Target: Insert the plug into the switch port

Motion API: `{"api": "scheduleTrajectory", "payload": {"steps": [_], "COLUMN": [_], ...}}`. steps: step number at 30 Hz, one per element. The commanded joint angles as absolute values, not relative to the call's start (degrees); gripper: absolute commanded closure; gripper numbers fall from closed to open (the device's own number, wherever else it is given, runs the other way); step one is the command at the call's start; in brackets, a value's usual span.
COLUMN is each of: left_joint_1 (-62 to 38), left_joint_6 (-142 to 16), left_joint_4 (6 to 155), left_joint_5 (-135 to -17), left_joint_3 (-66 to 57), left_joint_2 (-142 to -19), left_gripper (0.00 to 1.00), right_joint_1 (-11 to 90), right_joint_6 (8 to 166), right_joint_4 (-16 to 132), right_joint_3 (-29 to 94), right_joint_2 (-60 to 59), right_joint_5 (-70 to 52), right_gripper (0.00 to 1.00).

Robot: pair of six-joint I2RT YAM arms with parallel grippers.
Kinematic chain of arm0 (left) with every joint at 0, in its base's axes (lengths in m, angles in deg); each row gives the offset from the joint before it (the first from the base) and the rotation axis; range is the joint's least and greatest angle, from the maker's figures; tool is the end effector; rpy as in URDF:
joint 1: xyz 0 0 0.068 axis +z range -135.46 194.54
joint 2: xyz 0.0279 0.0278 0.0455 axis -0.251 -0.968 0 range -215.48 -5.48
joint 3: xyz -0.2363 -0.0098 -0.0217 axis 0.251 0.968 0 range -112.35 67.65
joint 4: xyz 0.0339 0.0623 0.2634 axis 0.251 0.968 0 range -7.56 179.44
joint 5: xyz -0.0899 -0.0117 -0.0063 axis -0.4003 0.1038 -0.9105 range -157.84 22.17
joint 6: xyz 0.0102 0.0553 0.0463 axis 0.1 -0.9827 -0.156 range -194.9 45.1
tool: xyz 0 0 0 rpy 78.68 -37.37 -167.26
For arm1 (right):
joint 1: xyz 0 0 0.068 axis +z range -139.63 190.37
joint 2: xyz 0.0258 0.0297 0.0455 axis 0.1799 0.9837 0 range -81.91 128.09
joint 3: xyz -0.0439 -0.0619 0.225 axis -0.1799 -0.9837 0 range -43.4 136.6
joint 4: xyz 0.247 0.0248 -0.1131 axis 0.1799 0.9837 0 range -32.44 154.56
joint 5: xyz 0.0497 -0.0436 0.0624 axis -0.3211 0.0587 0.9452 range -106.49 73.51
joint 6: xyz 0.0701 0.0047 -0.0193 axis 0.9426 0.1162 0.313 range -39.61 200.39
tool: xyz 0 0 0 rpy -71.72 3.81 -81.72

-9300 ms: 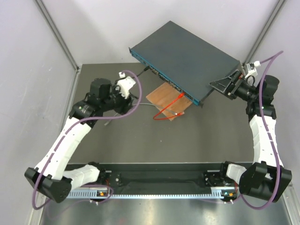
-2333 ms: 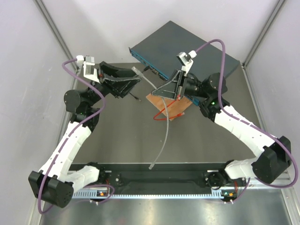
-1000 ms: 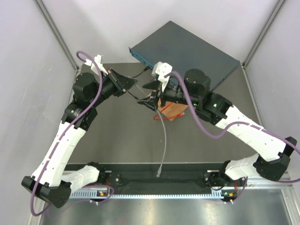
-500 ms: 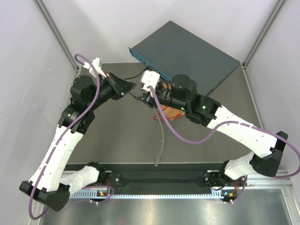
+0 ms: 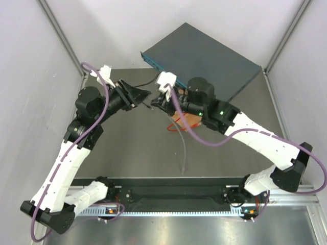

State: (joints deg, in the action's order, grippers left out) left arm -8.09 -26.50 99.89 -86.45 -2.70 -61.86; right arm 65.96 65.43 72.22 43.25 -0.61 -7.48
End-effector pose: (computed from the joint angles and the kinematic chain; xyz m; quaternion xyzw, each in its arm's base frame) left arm 0.2328 -0.1179 0.4151 -0.0522 0.7253 -0.4887 0.4821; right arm 0.2001 0.3090 0.4002 -0.4804 0.5909 0.2802 0.5844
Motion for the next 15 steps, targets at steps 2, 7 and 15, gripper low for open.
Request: {"api": "scheduleTrajectory", "payload": {"steps": [2, 7, 15], "left_joint_1": [-7.79, -7.26, -7.35], "left_joint_6": [-32.17, -34.39, -32.28], "left_joint_4": [89.75, 82.88, 69.70], "left_joint_5": [-86.82, -86.55, -96.92], "left_joint_3": [-0.56, 2.34, 8.76], "left_joint_2": [-56.91, -54.09, -54.61], "left_gripper": [0.43, 0.44, 0.54], "right_joint_1": [57.05, 49.75, 48.69], "right_joint_6": [82.46, 107.25, 128.28], "right_joint_4": [68.38, 53.46, 32.45], "right_joint_3": [45.02, 42.13, 35.18], "right_joint_2": [-0.52, 0.01, -0.25], "right_joint_5": [11.16, 26.28, 31.93], "right_gripper": [1.00, 1.00, 1.00]}}
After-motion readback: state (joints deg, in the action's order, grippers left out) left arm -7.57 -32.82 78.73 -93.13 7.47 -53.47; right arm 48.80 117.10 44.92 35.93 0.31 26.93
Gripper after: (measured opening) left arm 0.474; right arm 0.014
